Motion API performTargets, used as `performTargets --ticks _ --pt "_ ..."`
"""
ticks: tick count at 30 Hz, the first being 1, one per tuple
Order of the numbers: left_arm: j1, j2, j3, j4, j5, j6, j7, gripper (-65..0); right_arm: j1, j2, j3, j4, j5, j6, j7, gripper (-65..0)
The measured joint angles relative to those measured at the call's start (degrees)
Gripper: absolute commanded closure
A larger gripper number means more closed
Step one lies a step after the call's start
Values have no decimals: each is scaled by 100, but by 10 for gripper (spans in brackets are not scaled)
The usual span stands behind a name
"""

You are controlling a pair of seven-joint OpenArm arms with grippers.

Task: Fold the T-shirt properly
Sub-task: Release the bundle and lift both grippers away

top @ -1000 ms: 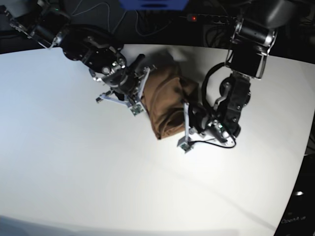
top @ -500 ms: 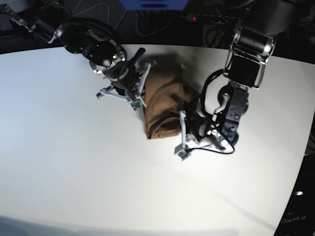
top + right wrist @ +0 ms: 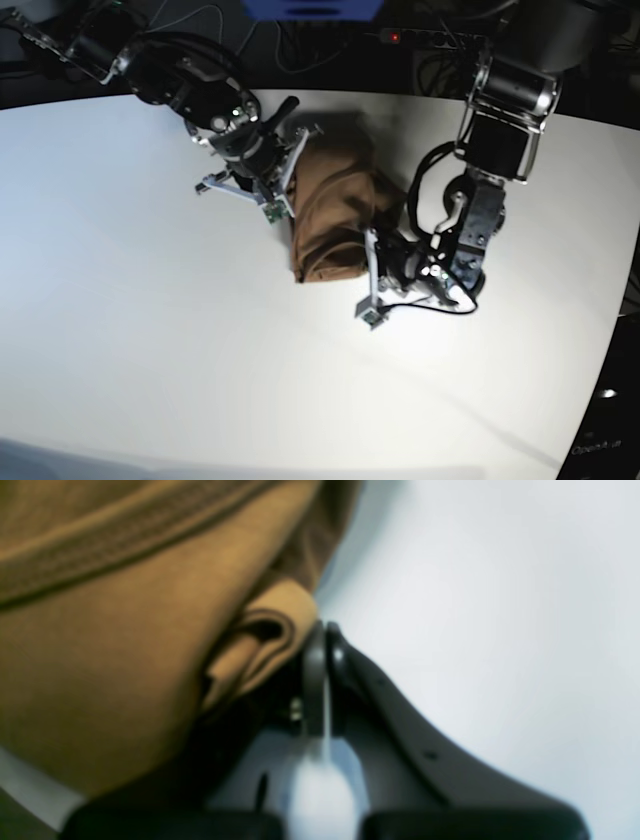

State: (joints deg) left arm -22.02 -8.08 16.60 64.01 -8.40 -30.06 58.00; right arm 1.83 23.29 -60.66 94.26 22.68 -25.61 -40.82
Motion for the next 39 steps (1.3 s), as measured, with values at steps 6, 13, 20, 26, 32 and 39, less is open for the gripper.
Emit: performTargets --ticks 6,13,20,26,32,39 --pt "-74 -4 0 -42 109 2 -146 -26 -46 -11 0 0 -11 -120 55 -4" --pt "-138 96 2 -66 149 2 -245 -26 -125 -120 0 0 -98 -243 74 -4" --pt "-203 256 -468 260 142 -11 -306 -26 -142 -146 0 0 -197 -278 46 -4" --pt "-184 175 -935 929 216 4 -186 -26 149 70 -20 11 173 -37 -175 -3" --pt "363 -533 -1093 1718 214 2 114 -26 533 485 -66 9 444 48 -466 -3" --pt "1589 -1556 -1961 2090 142 -20 94 -26 728 1298 173 -94 455 -37 -741 -3"
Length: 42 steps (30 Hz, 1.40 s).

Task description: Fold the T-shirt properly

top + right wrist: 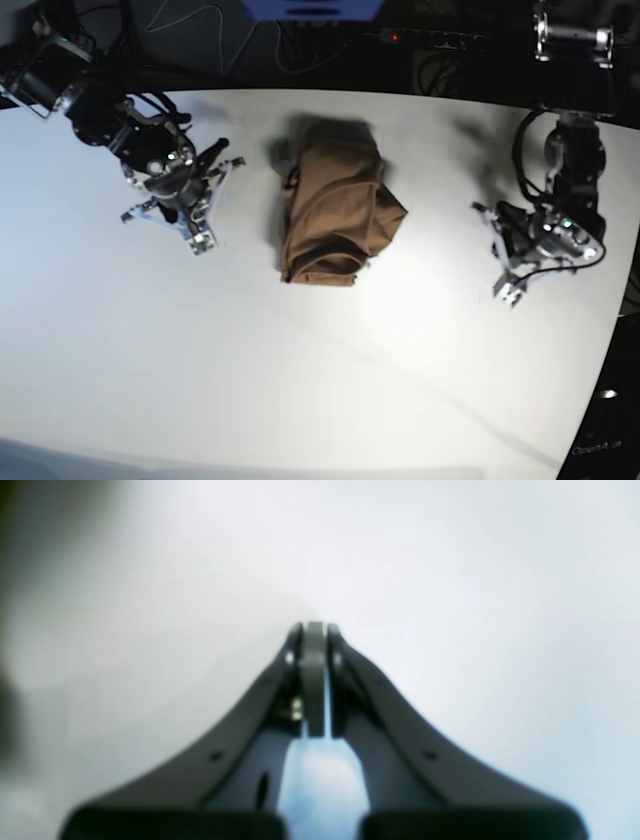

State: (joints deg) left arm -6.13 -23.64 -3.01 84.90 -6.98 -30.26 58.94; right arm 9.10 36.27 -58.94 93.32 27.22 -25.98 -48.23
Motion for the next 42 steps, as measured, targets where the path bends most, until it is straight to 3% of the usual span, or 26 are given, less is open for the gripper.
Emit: performTargets --ticks 3,7,12,16,20,27,29,30,33,35,39,42 --pt "428 -295 -474 256 17 -44 -13 -26 -201 258 326 2 11 -15 -87 -3" --pt "1222 -448 -1235 828 63 -1027 -42 -26 -743 382 881 22 -138 -164 66 -3" --pt "2006 -341 -1891 1270 765 -999 -15 -26 -1541 586 1169 219 -411 -1064 149 -3" --pt "2496 107 -2035 1624 1456 -1010 -90 -26 -2201 623 1176 866 -428 -1596 61 -3" --pt "2736 601 -2371 2074 2260 -1012 -85 -26 -2750 625 1163 1497 -365 -1587 -107 -3" --pt "2691 1106 -2455 2197 3314 -1012 -136 -26 -3237 629 988 1867 -481 -1611 -365 -3" --pt "2704 1198 -2468 2190 3543 -1005 -310 -26 -3399 640 846 1764 271 -1300 -944 -3" --pt "2710 1259 -2465 2190 3711 -1005 -413 -26 -3639 638 695 1742 372 -1305 -1093 -3" --pt "2680 1513 -2452 2146 3958 -1005 -935 -26 -3928 660 684 1742 352 -1325 -1054 -3" --pt "2761 1665 -2465 1812 4374 -1012 -1008 -26 -3928 658 772 1777 162 -1353 -612 -3" --pt "2835 1923 -2507 1342 5038 -1027 -1287 -26 -4002 671 763 1753 190 -1370 -595 -3" --pt "2977 2177 -2723 957 5134 -1005 -2076 -26 -4269 680 739 1744 201 -1370 -428 -3"
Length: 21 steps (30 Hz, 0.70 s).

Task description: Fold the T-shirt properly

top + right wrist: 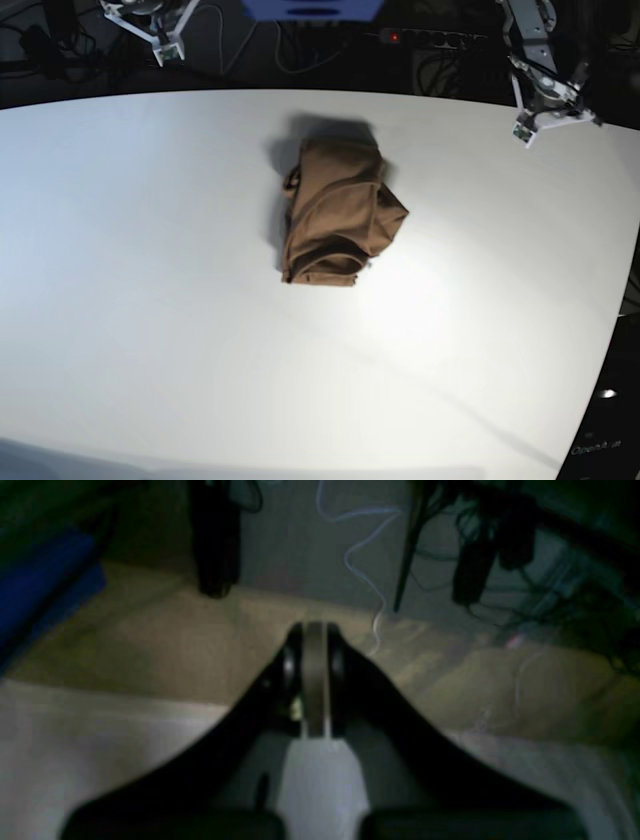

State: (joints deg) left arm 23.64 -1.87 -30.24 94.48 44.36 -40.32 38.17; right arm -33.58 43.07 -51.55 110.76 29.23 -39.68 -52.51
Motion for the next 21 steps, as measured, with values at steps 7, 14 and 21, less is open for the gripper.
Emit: performTargets --ticks 7,14,21 --pt "83 424 -581 -1049 579 0 -977 -26 37 -9 20 -122 -7 -2 216 -3" --pt "66 706 -1193 -1318 925 -13 -1617 -26 -33 -22 -162 -142 9 0 315 -3" --pt "133 977 -1274 -1659 1067 -20 -1781 -26 -90 -22 -612 -223 13 7 608 -4"
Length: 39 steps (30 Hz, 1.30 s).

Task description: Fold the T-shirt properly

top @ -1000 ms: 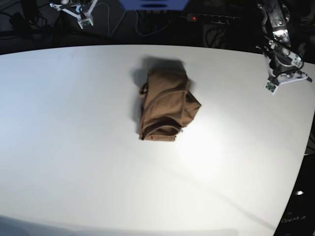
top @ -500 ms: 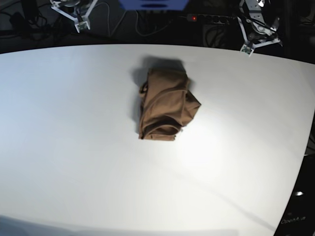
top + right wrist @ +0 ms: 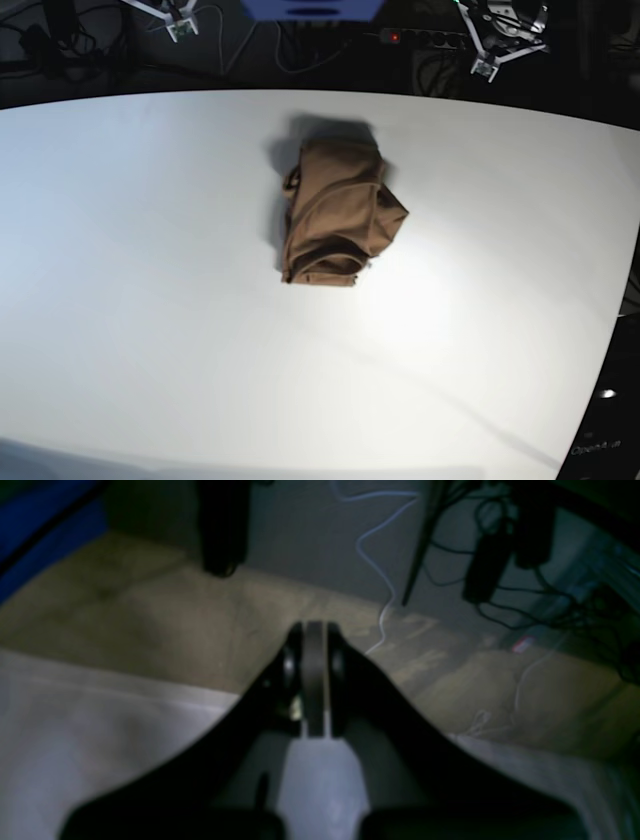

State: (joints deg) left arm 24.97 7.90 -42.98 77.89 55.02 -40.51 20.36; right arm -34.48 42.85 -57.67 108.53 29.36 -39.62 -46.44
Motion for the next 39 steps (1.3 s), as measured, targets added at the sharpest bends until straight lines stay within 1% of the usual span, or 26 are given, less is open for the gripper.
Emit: performTargets --ticks 2,5,8,12,15,17,19,20,22,23,24,25,26,27,28,29,30,31,32,33,34,35,36,37,38,39 --pt "28 7 -11 -66 11 9 15 -26 4 -2 -140 -216 20 39 284 -4" --pt "13 7 -13 -225 4 22 15 -26 35 20 -317 -625 -22 -7 562 -4" --pt "-20 -7 -20 -581 -20 24 37 -26 39 -17 -372 -997 22 42 907 -4" --pt "-302 -33 -350 -1510 17 -15 37 -26 83 -13 -358 -1652 13 -2 1703 -4" --pt "-634 -258 -629 -2369 -15 26 31 -26 208 -101 -365 -2463 28 79 2514 -4" --pt "-896 -396 -859 -2955 -46 94 -70 -26 326 -297 -302 -3261 -24 669 3106 -4" --pt "-1117 -518 -1126 -3668 -59 116 -474 -26 533 -684 -308 -4360 46 1390 3679 -3" --pt "-1217 -564 -1231 -4057 -96 142 -708 -26 638 -938 -319 -5012 17 1746 4046 -3" --pt "-1419 -669 -1368 -4940 -31 114 -966 -26 951 -1504 -326 -6537 39 2710 4830 -3" --pt "-1495 -745 -1386 -5421 -31 111 -1143 -26 1104 -1788 -328 -7359 42 3119 5261 -3" --pt "-1582 -837 -1379 -5906 -42 151 -1331 -26 1322 -2127 -326 -8293 72 3624 5639 -3" --pt "-1659 -922 -1375 -6356 -13 555 -1547 -26 1515 -2441 -299 -9178 229 4186 6164 -3" --pt "-1735 -994 -1377 -6795 -31 1051 -1858 -26 1729 -2776 -256 -10142 380 4695 6763 -4" --pt "-1792 -1073 -1377 -7106 11 1451 -2149 -26 1941 -3060 -181 -10907 529 5289 7254 -6" --pt "-1864 -1167 -1377 -7425 -22 1657 -2538 -26 2035 -3132 -87 -10859 734 5558 7316 -7" --pt "-1934 -1226 -1377 -7608 7 1934 -2677 -26 2188 -3272 42 -10867 918 6227 7681 -7" --pt "-2031 -1241 -1377 -7761 2 2214 -2852 -26 2426 -3482 197 -10865 1147 6826 7722 -7" --pt "-2072 -1228 -1377 -7764 20 2334 -2968 -26 2667 -3663 289 -10859 1255 7121 7702 -7" --pt "-2118 -1215 -1377 -7764 28 2352 -2986 -26 2868 -3779 363 -10795 1513 7263 7611 -7" --pt "-2181 -1180 -1377 -7764 28 2374 -2927 -26 3025 -3792 391 -10697 1626 7464 7602 -7" --pt "-2234 -1147 -1390 -7783 28 2433 -2929 -26 3132 -3722 407 -10677 1801 7372 7348 -7" --pt "-2284 -1139 -1388 -7794 57 2424 -2931 -26 3126 -3554 415 -10681 1923 7228 7029 -9" --pt "-2323 -1123 -1388 -7788 59 2402 -2942 -26 3021 -3303 415 -10727 1947 7082 6747 -9" --pt "-2350 -1093 -1388 -7755 52 2457 -2973 -26 2889 -3093 415 -10701 1967 6662 6540 -9" --pt "-2400 -1069 -1388 -7742 46 2551 -3005 -26 2780 -2977 415 -10719 1971 6183 6481 -9" --pt "-2461 -1051 -1388 -7742 48 2507 -3003 -26 2715 -2924 407 -10775 2039 5945 6483 -9"
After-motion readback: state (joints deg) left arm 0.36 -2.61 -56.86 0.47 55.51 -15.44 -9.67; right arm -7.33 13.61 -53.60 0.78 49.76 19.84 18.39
